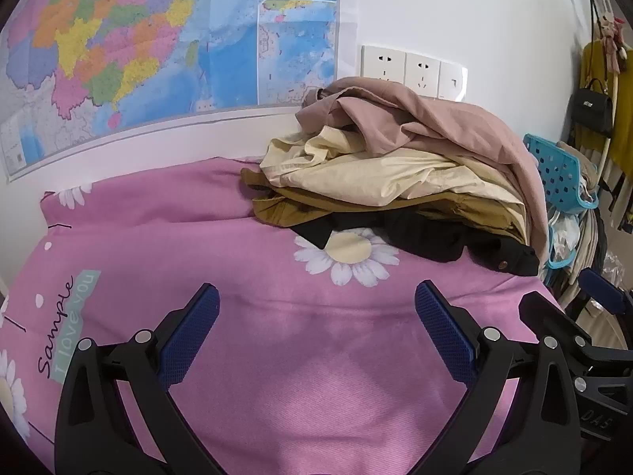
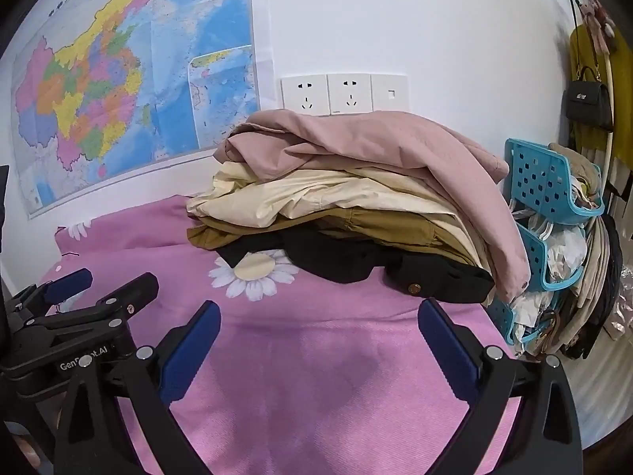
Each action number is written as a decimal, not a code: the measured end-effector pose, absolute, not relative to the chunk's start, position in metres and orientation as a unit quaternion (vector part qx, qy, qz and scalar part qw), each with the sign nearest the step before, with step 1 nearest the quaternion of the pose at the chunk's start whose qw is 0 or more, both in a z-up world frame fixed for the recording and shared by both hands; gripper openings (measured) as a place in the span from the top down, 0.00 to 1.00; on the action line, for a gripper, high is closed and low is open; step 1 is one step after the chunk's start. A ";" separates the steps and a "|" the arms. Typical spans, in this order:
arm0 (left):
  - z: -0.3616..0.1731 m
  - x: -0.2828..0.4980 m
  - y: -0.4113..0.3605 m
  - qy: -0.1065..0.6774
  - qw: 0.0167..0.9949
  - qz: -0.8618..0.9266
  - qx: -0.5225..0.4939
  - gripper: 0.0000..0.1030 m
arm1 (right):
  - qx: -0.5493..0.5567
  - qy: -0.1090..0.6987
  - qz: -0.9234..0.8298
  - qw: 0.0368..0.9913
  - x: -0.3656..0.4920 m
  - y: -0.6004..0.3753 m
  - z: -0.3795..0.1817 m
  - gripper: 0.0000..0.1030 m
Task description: Fold large clothes
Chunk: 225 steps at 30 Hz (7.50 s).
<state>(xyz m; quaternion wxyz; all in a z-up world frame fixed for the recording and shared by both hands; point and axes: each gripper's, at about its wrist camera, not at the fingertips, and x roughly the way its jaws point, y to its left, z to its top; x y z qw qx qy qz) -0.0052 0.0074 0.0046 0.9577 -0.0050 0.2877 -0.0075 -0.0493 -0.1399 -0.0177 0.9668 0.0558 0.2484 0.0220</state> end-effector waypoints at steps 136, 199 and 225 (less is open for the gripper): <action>0.076 0.196 -0.018 0.180 0.970 -0.162 0.004 0.91 | 0.025 0.113 0.142 0.983 0.133 -0.239 0.267 0.93; 0.107 -0.168 0.231 0.090 0.959 -0.262 -0.065 0.92 | 0.099 0.056 0.415 0.903 -0.102 -0.148 0.261 0.94; 0.270 -0.192 0.238 0.074 0.997 -0.001 0.038 0.90 | 0.138 0.062 0.431 0.890 -0.035 -0.130 0.299 0.94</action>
